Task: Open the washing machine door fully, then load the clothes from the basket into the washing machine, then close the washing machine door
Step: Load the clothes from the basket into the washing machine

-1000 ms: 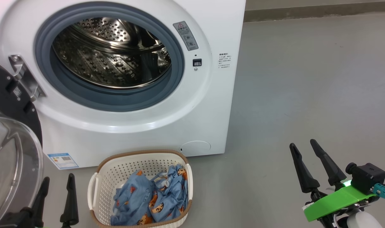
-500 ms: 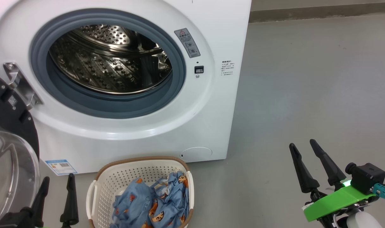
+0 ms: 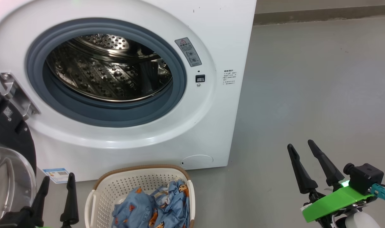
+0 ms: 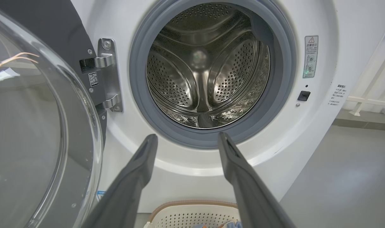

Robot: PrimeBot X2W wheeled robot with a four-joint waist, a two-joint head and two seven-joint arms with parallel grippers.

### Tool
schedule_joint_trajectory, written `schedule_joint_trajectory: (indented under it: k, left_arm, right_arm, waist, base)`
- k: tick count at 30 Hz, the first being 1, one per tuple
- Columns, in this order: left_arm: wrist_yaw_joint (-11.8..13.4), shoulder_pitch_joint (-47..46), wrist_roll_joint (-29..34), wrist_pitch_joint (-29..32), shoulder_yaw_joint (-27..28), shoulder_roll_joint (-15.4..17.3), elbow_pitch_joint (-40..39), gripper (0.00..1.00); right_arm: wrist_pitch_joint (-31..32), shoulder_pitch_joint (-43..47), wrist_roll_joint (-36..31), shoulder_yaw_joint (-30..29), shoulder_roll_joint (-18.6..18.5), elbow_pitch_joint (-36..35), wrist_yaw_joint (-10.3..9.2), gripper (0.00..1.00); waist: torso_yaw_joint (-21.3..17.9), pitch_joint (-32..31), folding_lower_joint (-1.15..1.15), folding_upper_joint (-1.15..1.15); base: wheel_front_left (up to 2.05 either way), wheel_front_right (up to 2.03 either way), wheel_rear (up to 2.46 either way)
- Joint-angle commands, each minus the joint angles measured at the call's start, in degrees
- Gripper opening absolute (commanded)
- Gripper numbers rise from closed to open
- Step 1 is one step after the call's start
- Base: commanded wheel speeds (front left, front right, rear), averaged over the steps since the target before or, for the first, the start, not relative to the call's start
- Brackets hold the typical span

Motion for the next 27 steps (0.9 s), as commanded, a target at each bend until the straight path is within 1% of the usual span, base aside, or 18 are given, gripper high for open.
schedule_joint_trajectory:
  k: [1,27]
  left_arm:
    - [-0.1,-2.81,0.41,-0.71,2.0,1.46,-1.08,1.0]
    - [-0.5,-3.54,0.1,-0.71,2.03,1.84,-0.61,1.0]
  right_arm:
    - [-0.69,-1.35,0.12,1.29,-0.51,-1.31,0.09,1.0]
    - [-0.69,-1.74,-0.04,1.19,-0.12,-1.31,0.09,1.0]
  waist:
    - [0.03,0.07,0.0,0.0]
    - [0.18,0.94,0.0,0.0]
  base:
    - [0.42,-0.42,0.0]
    - [0.02,-0.02,0.0]
